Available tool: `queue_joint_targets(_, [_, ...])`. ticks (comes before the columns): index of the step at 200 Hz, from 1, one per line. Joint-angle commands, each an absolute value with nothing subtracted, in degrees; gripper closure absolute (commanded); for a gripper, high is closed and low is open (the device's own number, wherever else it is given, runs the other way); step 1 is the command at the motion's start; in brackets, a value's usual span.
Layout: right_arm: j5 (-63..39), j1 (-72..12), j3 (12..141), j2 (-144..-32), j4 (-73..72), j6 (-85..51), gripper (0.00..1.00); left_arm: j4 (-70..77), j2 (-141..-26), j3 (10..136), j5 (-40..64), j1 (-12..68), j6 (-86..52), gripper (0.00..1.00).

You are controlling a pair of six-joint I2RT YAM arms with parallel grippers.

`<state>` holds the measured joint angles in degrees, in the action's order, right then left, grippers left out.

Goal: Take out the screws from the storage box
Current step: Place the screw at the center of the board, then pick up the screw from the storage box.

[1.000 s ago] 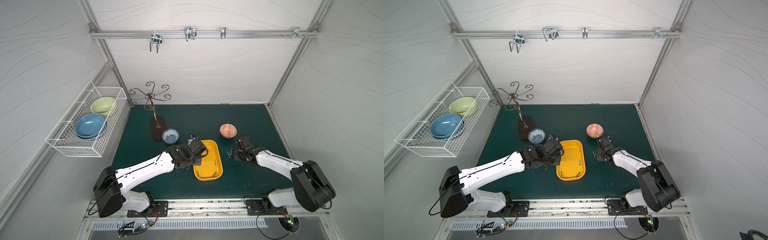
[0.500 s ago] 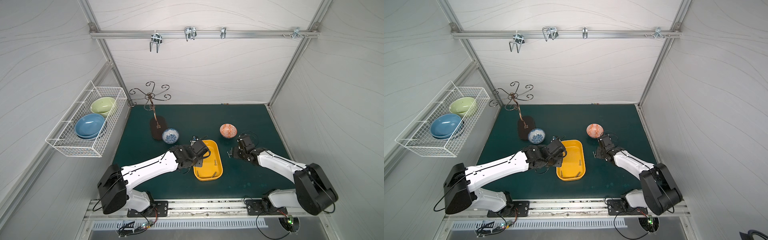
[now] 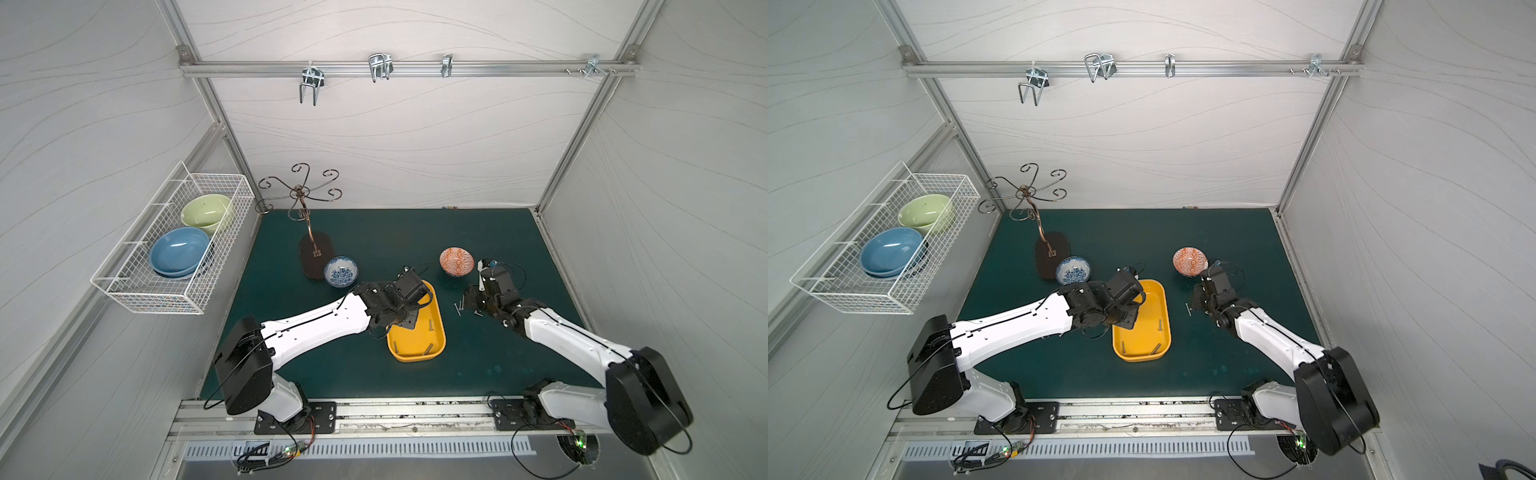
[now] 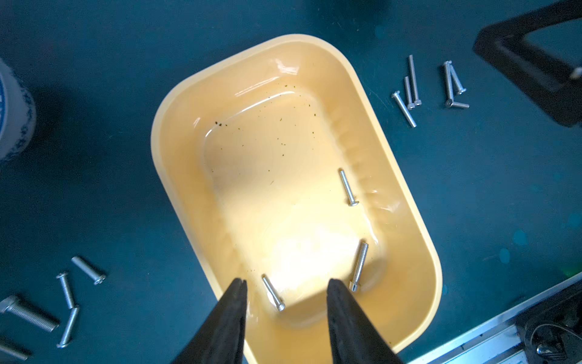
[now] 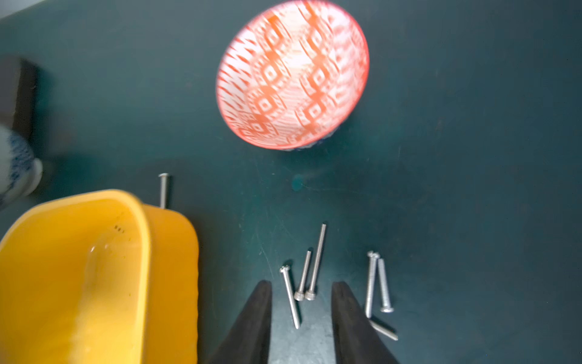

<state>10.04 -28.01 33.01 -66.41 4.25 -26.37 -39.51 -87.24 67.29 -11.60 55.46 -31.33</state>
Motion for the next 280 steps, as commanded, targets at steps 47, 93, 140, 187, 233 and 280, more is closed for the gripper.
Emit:
queue_joint_targets(47, [10.45, -28.19, 23.0, -60.41, -8.96, -28.42, 0.46, -47.27, -92.69, 71.42, -16.07, 56.08, -35.57, 0.57])
queue_joint_targets(93, [5.02, -28.34, 26.69, -72.44, -13.25, -27.43, 0.49, -43.65, -100.75, 74.59, -13.13, 56.07, -34.89, 0.58])
queue_joint_targets(140, [10.04, -28.3, 19.6, -67.56, -19.32, -27.46, 0.45, -44.84, -105.24, 78.73, -13.95, 55.47, -32.57, 0.59])
queue_joint_targets(187, [22.33, -42.14, 8.86, -58.63, -26.6, -26.43, 0.42, -49.14, -103.85, 80.39, -13.62, 54.28, -33.31, 0.57])
queue_joint_targets(233, [29.08, -47.45, 12.69, -35.82, 0.97, -35.38, 0.33, -50.08, -105.78, 82.22, -12.73, 53.93, -31.29, 0.6])
queue_joint_targets(280, [31.85, -46.55, 24.07, -32.87, 13.6, -37.1, 0.22, -55.57, -103.48, 84.29, -9.34, 53.45, -29.88, 0.58])
